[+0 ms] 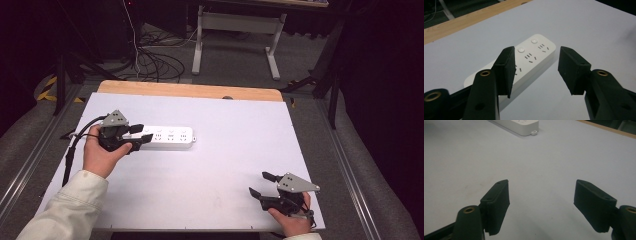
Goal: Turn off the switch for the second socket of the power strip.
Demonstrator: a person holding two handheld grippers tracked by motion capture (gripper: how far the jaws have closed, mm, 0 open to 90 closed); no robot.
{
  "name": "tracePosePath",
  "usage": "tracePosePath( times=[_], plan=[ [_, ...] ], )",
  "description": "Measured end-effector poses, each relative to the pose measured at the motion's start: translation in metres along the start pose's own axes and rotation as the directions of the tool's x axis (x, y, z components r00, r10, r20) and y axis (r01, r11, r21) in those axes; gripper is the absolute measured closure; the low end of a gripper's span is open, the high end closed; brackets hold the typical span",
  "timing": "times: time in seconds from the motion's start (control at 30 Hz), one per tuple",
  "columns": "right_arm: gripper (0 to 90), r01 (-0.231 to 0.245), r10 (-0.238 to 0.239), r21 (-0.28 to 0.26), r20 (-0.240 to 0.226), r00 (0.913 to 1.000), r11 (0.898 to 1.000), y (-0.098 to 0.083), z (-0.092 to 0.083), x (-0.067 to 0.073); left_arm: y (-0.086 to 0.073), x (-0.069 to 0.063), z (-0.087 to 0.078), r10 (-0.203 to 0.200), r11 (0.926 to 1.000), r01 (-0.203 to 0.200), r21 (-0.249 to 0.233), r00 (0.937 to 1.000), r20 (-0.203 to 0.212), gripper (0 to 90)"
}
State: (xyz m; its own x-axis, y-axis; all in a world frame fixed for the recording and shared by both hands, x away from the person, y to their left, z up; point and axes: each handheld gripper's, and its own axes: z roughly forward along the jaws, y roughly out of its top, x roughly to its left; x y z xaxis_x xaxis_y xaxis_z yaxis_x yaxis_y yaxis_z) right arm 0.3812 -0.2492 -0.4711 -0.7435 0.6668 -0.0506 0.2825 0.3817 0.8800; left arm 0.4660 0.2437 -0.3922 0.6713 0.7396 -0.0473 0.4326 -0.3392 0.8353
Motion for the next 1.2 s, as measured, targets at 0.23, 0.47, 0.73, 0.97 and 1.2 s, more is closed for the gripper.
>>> tracePosePath(
  times=[0.23,0.47,0.73,0.97,1.2],
  plan=[
    [29.0,-0.004,0.004,-0.005,-0.010,0.9999,1.000,0.000,-0.001,-0.001,0.002,0.009,0.015,-0.040,0.9991,0.040,-0.011,0.9992,-0.006,51.3],
    [29.0,-0.004,0.004,-0.004,-0.007,1.0000,1.000,-0.001,-0.001,-0.002,0.001,0.014,0.032,-0.054,0.9975,0.054,-0.047,0.9985,-0.002,55.8],
    [29.2,-0.005,0.005,-0.014,-0.013,0.9999,1.000,-0.001,-0.002,-0.002,-0.003,0.021,0.048,-0.077,0.9961,0.077,-0.043,0.9970,-0.005,68.3],
    [29.5,-0.008,0.008,-0.020,-0.017,0.9998,1.000,-0.001,-0.003,-0.002,-0.009,0.029,0.067,-0.082,0.9966,0.081,-0.016,0.9947,-0.063,71.4],
    [29.5,-0.010,0.009,-0.023,-0.020,0.9998,1.000,-0.001,-0.003,-0.002,-0.012,0.033,0.075,-0.087,0.9962,0.087,-0.006,0.9930,-0.080,79.7]
  ],
)
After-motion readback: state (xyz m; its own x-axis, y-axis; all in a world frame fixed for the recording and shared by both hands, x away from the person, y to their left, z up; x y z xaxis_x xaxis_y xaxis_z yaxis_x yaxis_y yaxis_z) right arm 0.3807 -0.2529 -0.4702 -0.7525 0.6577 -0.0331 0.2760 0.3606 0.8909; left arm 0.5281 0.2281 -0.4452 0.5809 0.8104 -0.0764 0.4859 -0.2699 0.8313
